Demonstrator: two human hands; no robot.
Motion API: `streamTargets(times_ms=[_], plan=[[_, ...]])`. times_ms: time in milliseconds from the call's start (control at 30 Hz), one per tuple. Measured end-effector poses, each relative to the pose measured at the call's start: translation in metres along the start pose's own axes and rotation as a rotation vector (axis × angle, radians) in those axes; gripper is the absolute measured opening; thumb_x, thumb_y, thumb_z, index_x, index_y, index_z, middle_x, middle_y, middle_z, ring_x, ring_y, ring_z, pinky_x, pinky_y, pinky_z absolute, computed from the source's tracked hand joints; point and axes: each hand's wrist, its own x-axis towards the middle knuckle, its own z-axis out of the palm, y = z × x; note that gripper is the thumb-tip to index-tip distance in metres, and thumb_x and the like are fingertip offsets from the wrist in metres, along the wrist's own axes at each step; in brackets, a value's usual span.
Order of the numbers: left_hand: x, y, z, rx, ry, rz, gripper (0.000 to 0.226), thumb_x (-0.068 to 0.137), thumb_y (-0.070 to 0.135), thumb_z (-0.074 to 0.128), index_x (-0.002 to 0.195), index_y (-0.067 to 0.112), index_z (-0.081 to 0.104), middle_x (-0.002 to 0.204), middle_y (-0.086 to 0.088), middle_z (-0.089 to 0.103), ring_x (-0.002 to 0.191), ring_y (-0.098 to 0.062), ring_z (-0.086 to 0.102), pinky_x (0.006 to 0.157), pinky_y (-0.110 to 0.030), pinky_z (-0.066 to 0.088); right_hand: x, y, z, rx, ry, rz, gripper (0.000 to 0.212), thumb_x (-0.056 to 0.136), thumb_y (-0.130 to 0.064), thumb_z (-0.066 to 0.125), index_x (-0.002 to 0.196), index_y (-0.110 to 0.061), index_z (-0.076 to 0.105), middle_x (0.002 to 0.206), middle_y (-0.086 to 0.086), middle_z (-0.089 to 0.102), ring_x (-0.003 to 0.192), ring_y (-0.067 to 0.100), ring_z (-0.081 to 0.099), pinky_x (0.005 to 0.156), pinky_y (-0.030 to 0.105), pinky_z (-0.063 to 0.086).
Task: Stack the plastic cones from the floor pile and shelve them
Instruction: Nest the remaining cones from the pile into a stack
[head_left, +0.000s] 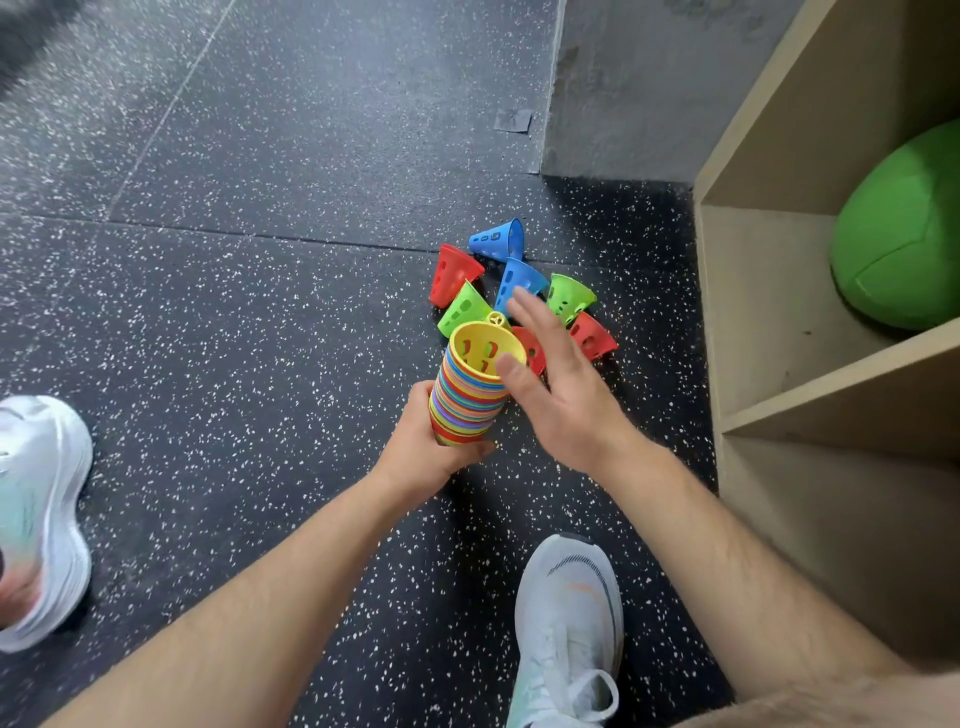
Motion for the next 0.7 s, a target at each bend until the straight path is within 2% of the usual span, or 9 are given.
streamTargets(times_ms=[67,167,233,333,433,600,700], plan=[[0.001,0.000,-0.001,0.011,-0.001,-0.012,0.081,0.063,0.015,0.094,0.125,0.019,0.042,0.115,-0.002,0.065,0.093,0.003,0.065,0.082,-0.019,0.054,0.011,0.013,-0.007,-0.049,0.102,0.058,0.063,0.100,-0.056,0.037,0.156,-0.029,0.025,0.159,-0.007,0.034,0.146,0.005,0.027,0.120,0.026,0.018],[0.002,-0.001,-0.002,0.028,0.006,-0.022,0.077,0.071,0.005,0.093,0.128,0.016,0.042,0.113,0.002,0.063,0.087,0.013,0.061,0.077,-0.009,0.049,0.029,0.043,-0.015,-0.234,0.171,0.223,0.051,0.102,-0.036,0.048,0.150,-0.018,0.040,0.147,0.001,0.049,0.137,0.021,0.038,0.116,0.038,0.031],[0.002,-0.001,-0.002,0.038,0.008,-0.029,0.077,0.073,0.005,0.092,0.129,0.016,0.041,0.113,0.002,0.063,0.089,0.010,0.061,0.077,-0.008,0.048,0.038,0.062,-0.014,-0.372,0.123,0.268,0.048,0.101,-0.031,0.050,0.146,-0.016,0.045,0.138,0.004,0.056,0.131,0.026,0.040,0.111,0.043,0.035],[0.002,0.000,-0.002,0.049,0.012,-0.032,0.077,0.072,0.008,0.093,0.129,0.018,0.041,0.114,0.003,0.063,0.095,0.003,0.062,0.081,-0.013,0.048,0.046,0.077,-0.007,-0.587,-0.014,0.282,0.047,0.101,-0.037,0.051,0.143,-0.017,0.046,0.138,0.001,0.056,0.130,0.028,0.040,0.110,0.047,0.035],[0.001,0.000,-0.002,0.045,0.010,-0.032,0.081,0.067,0.018,0.095,0.128,0.020,0.042,0.116,0.002,0.063,0.097,0.002,0.063,0.084,-0.015,0.049,0.048,0.084,-0.001,-0.808,-0.061,0.285,0.036,0.099,-0.042,0.052,0.127,-0.019,0.057,0.124,0.002,0.060,0.120,0.028,0.046,0.101,0.045,0.037],[0.002,0.000,-0.002,0.055,0.008,-0.034,0.081,0.068,0.018,0.095,0.128,0.021,0.041,0.117,0.002,0.063,0.098,0.004,0.063,0.084,-0.014,0.049,0.034,0.086,0.009,-0.730,0.019,0.262,0.020,0.100,-0.034,0.053,0.114,-0.025,0.063,0.113,-0.003,0.061,0.113,0.023,0.048,0.098,0.041,0.036],[0.002,-0.001,-0.001,0.046,0.010,-0.034,0.083,0.066,0.020,0.095,0.129,0.021,0.042,0.118,0.003,0.063,0.099,0.005,0.063,0.084,-0.011,0.048,0.028,0.088,0.012,-0.598,0.056,0.281,0.016,0.100,-0.032,0.053,0.110,-0.025,0.063,0.114,-0.003,0.057,0.114,0.022,0.046,0.100,0.039,0.030]])
